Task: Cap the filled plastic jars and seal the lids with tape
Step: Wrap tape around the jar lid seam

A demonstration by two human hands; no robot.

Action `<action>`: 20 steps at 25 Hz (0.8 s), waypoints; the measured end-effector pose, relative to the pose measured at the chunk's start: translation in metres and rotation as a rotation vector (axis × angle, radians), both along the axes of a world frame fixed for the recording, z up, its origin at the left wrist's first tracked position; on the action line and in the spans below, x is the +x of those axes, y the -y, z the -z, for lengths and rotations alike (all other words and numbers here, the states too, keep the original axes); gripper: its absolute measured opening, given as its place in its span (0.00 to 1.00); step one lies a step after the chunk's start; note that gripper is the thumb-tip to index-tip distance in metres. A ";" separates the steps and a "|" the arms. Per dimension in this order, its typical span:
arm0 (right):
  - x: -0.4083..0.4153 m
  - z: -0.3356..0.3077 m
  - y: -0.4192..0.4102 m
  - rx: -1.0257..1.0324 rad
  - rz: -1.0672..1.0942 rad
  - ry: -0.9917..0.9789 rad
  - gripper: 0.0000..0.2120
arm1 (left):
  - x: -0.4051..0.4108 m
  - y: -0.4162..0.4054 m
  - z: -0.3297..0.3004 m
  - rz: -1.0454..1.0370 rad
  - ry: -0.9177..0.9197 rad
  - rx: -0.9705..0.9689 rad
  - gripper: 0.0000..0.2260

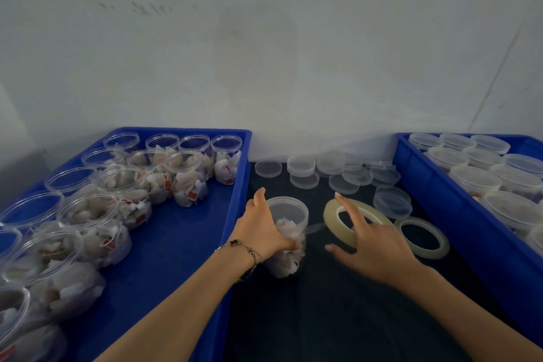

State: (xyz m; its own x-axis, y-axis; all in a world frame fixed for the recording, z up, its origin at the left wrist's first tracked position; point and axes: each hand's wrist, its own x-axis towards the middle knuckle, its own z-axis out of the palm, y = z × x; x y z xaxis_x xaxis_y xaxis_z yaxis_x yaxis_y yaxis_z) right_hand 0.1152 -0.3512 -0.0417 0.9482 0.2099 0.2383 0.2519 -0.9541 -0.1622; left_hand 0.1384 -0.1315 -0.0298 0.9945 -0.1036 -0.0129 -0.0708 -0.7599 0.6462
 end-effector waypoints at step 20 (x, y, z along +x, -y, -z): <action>-0.028 -0.092 -0.026 -0.155 -0.071 0.259 0.34 | -0.059 -0.014 -0.062 0.122 -0.028 -1.006 0.52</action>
